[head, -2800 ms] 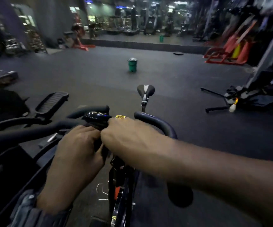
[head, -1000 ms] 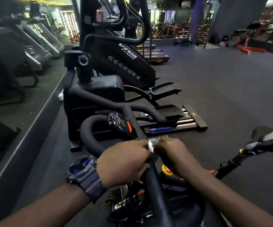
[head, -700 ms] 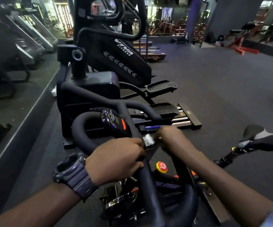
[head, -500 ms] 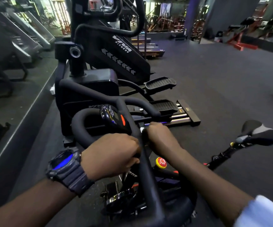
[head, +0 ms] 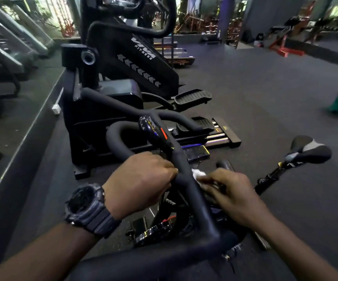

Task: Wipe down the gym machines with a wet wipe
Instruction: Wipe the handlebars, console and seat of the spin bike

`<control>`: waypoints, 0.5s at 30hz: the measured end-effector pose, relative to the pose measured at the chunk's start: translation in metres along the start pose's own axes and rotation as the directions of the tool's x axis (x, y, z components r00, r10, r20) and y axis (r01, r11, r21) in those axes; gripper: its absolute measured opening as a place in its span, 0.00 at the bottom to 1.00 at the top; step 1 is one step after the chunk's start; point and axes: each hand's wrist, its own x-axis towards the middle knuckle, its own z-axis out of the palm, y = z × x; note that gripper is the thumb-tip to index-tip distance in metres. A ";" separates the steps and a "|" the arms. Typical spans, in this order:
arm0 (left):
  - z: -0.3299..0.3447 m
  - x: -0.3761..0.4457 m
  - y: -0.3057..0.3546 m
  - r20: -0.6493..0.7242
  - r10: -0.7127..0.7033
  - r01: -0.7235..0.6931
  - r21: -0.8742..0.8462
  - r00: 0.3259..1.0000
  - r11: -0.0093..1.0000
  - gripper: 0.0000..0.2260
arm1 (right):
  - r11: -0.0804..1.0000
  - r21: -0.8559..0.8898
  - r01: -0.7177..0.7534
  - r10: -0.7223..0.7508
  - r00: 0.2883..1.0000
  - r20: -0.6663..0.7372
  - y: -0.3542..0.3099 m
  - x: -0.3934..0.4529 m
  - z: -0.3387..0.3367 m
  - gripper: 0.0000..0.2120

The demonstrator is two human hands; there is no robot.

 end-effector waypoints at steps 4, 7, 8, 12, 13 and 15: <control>0.021 0.004 0.011 -0.114 0.122 -0.127 -0.043 0.986 0.991 0.09 | 0.990 -0.030 0.140 -0.138 0.989 0.058 -0.015 -0.011 -0.003 0.09; 0.036 0.003 0.023 -0.361 0.134 -0.192 -0.130 0.923 0.973 0.16 | 1.000 -0.014 -0.015 0.015 1.000 -0.002 -0.026 0.019 0.008 0.11; 0.043 -0.002 0.025 -0.435 0.137 -0.227 -0.162 0.890 0.960 0.19 | 0.999 -0.021 -0.043 0.043 0.999 -0.005 -0.025 0.015 0.009 0.11; 0.076 -0.023 0.042 -0.491 0.054 -0.274 -0.389 0.870 0.880 0.11 | 0.986 -0.146 0.082 -0.073 0.995 0.064 -0.043 -0.057 -0.012 0.10; 0.082 -0.026 0.050 -0.456 -0.041 -0.220 -0.505 0.889 0.834 0.08 | 0.981 -0.170 0.096 -0.081 0.992 0.092 -0.047 -0.066 -0.017 0.09; 0.085 -0.026 0.068 -0.260 -0.330 -0.011 -0.800 0.907 0.600 0.02 | 0.964 -0.245 0.102 -0.086 0.993 0.077 -0.047 -0.050 -0.015 0.07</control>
